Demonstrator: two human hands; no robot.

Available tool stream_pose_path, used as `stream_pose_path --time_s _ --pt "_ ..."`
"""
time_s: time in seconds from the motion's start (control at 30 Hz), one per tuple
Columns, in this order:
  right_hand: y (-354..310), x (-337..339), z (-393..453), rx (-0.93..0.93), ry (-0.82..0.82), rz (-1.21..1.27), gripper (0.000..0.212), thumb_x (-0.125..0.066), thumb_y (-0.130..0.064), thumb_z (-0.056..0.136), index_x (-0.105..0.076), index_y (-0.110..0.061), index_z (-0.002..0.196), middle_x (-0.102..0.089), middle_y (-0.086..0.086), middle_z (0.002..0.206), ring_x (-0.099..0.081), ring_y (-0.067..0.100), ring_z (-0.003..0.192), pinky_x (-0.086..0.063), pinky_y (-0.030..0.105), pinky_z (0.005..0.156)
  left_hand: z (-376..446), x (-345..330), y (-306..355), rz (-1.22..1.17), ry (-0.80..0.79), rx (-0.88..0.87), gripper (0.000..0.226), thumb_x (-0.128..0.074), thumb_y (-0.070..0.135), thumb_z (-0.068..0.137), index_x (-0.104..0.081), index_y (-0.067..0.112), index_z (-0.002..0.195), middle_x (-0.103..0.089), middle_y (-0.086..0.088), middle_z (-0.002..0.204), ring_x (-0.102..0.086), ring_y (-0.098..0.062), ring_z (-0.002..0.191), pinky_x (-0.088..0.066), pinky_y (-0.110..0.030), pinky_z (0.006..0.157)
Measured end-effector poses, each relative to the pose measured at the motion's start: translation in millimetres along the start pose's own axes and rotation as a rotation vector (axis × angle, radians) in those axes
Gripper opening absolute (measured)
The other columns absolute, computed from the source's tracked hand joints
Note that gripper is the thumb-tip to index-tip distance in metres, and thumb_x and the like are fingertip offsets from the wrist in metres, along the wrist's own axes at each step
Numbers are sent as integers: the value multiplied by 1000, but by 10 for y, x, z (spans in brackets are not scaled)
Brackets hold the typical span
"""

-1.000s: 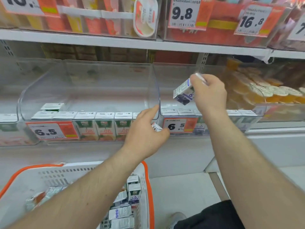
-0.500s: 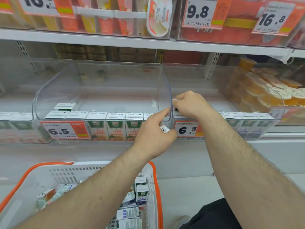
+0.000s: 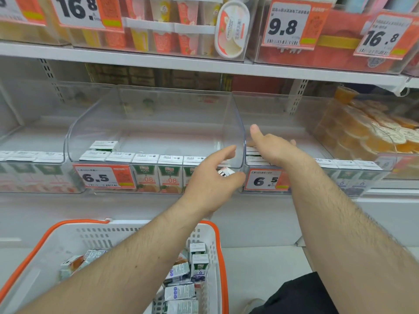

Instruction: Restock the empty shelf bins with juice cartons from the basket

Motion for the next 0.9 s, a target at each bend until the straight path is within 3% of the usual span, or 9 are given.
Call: stream_pose_path --time_s 0.1,0.17,0.23,0.33,0.47,0.53,0.6,0.77,0.9 --pt "29 209 -85 10 275 61 76 -8 -55 101 -66 -10 119 -63 17 125 -51 34 123 -22 53 116 -55 192 -19 -265 93 80 37 -64 6 88 -61 22 121 -67 6 113 -66 -9 98 -50 -24 86" --pt "-58 482 -354 116 621 188 59 -22 -45 104 -62 -12 76 -66 11 84 -59 32 86 -44 41 85 -112 253 -90 -594 123 235 18 -59 5 88 -65 15 103 -69 -8 88 -69 -20 71 -54 -31 72" --pt "-223 548 -694 279 804 353 51 -35 -36 102 -40 -15 56 -48 2 56 -47 23 59 -33 36 61 -200 268 -175 -887 135 399 5 -57 13 88 -60 12 84 -66 -12 68 -65 -23 63 -51 -30 68" --pt "-485 208 -883 321 599 653 49 -45 -43 88 -48 -2 61 -51 15 58 -50 32 61 -43 44 61 -295 373 -306 -1253 239 508 16 -58 25 86 -57 13 76 -68 -14 73 -65 -25 73 -50 -35 83" --pt "-781 -650 -1117 55 -153 863 40 -58 -54 84 -62 -14 86 -62 3 70 -59 25 65 -44 35 59 -406 508 -372 -1435 317 487 25 -55 31 86 -59 10 74 -62 -12 69 -61 -25 64 -49 -36 78" --pt "-930 -1000 -1356 4 -492 971 33 -61 -43 90 -66 -13 101 -67 7 74 -63 24 59 -47 29 53 -449 541 -398 -1400 291 480 30 -54 32 86 -58 8 68 -56 -10 63 -56 -24 58 -46 -33 69" --pt "-1005 -1131 -1445 21 -570 1055 25 -64 -30 92 -67 -8 104 -69 10 76 -65 23 58 -50 27 50 -501 638 -452 -1254 272 441 27 -55 29 84 -57 7 68 -53 -9 63 -55 -21 56 -44 -31 63" --pt "-1062 -956 -1322 253 -197 734 24 -83 -20 76 -63 -16 89 -70 1 80 -65 11 65 -54 27 58 -634 1180 -654 -729 300 242 17 -56 14 74 -72 13 71 -71 -5 80 -65 -22 75 -46 -31 62" --pt "-1321 -832 -1413 515 -10 507 33 -89 -26 66 -63 -32 85 -67 -11 82 -61 4 73 -50 22 63 -723 1432 -642 -186 49 59 45 -56 13 64 -69 23 106 -70 -2 111 -63 -16 109 -52 -32 87"
Point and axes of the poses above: each hand's wrist, its own z-axis towards the middle knuckle, its own x-axis out of the back of the hand, y = z × x, the point moved 8 cm from there along z, towards the middle knuckle
